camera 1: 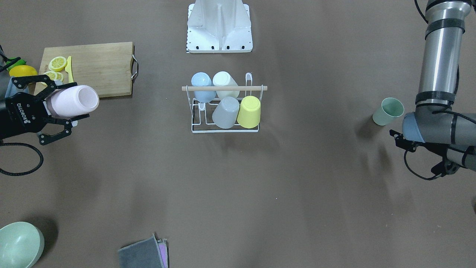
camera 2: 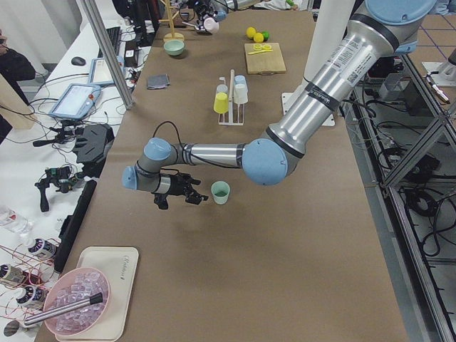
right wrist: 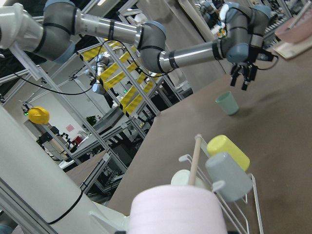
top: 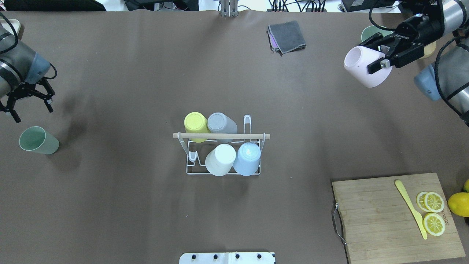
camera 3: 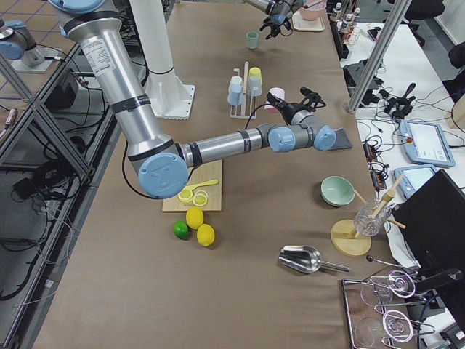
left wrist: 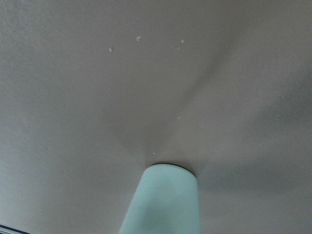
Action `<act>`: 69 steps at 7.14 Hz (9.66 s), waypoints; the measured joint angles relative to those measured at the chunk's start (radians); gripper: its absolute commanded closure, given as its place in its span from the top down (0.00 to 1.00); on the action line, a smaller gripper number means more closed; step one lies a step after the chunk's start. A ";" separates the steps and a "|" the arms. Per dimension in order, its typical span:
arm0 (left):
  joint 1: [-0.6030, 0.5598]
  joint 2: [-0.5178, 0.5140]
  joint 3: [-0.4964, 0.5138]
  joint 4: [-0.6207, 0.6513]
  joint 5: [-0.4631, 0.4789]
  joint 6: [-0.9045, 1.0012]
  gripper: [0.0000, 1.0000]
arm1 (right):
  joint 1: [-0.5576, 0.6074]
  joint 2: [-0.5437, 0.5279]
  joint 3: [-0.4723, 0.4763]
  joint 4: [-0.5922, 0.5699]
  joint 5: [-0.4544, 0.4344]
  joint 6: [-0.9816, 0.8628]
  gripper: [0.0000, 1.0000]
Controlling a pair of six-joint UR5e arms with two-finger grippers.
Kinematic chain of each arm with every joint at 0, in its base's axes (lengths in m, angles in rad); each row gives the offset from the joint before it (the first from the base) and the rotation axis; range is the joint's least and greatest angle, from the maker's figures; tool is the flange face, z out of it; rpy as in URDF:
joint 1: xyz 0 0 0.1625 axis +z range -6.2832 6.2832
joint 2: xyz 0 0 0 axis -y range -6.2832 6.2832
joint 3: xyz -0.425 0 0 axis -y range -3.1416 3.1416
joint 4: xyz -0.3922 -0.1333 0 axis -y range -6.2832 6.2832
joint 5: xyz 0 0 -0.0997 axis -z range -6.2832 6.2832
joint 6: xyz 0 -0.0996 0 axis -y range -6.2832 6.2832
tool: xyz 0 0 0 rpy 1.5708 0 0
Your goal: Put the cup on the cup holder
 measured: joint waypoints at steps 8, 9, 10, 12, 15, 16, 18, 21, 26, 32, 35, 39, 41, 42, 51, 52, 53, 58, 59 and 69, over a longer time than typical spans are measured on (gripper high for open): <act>0.079 0.033 0.001 0.082 -0.002 0.118 0.97 | -0.178 0.114 -0.224 -0.001 0.334 -0.789 0.30; 0.091 0.036 0.001 0.101 -0.002 0.134 0.89 | -0.196 0.136 -0.245 -0.001 0.358 -0.834 0.30; 0.104 0.040 0.001 0.108 -0.002 0.141 0.65 | -0.218 0.150 -0.255 -0.002 0.379 -0.862 0.30; 0.120 0.044 0.001 0.111 0.000 0.144 0.05 | -0.275 0.167 -0.261 -0.003 0.408 -0.901 0.30; 0.124 0.047 -0.026 0.152 0.006 0.143 0.00 | -0.357 0.189 -0.278 -0.004 0.434 -0.952 0.30; 0.121 0.055 -0.065 0.169 0.008 0.143 0.00 | -0.377 0.209 -0.301 -0.004 0.437 -0.974 0.30; 0.080 0.070 -0.162 0.177 0.008 0.143 0.00 | -0.400 0.242 -0.336 -0.005 0.437 -1.003 0.30; -0.015 0.074 -0.249 0.078 -0.041 0.140 0.00 | -0.424 0.264 -0.361 -0.006 0.435 -1.034 0.30; -0.100 0.089 -0.281 -0.352 -0.210 0.050 0.00 | -0.466 0.284 -0.386 -0.007 0.428 -1.073 0.44; -0.108 0.194 -0.282 -1.347 -0.216 -0.370 0.00 | -0.467 0.281 -0.383 -0.008 0.437 -1.072 0.99; -0.104 0.250 -0.306 -1.742 -0.090 -0.535 0.00 | -0.434 0.264 -0.356 -0.010 0.452 -1.051 0.99; 0.007 0.270 -0.481 -2.139 0.230 -0.965 0.00 | -0.357 0.154 -0.216 -0.040 0.450 -0.849 0.98; 0.096 0.282 -0.584 -2.364 0.411 -1.187 0.00 | -0.312 0.140 -0.170 -0.115 0.440 -0.722 0.98; 0.154 0.295 -0.639 -2.448 0.554 -1.263 0.00 | -0.287 0.128 -0.142 -0.165 0.419 -0.641 0.98; 0.588 0.366 -0.784 -2.671 1.236 -1.233 0.00 | -0.111 0.024 0.091 -0.930 -0.120 -0.341 0.98; 0.689 0.371 -0.797 -2.676 1.343 -1.160 0.00 | -0.083 -0.029 0.151 -0.953 -0.189 -0.239 0.98; 0.800 0.372 -0.800 -2.677 1.476 -1.069 0.00 | -0.057 -0.083 0.210 -0.963 -0.263 -0.114 0.95; 0.977 0.347 -0.790 -2.673 1.715 -0.887 0.00 | 0.033 -0.197 0.289 -0.983 -0.646 0.450 0.91; 0.979 0.336 -0.781 -2.672 1.750 -0.878 0.00 | 0.037 -0.200 0.296 -0.969 -0.725 0.585 0.91; 0.999 0.258 -0.705 -2.672 1.904 -0.857 0.00 | 0.115 -0.321 0.342 -0.128 -1.391 1.218 0.98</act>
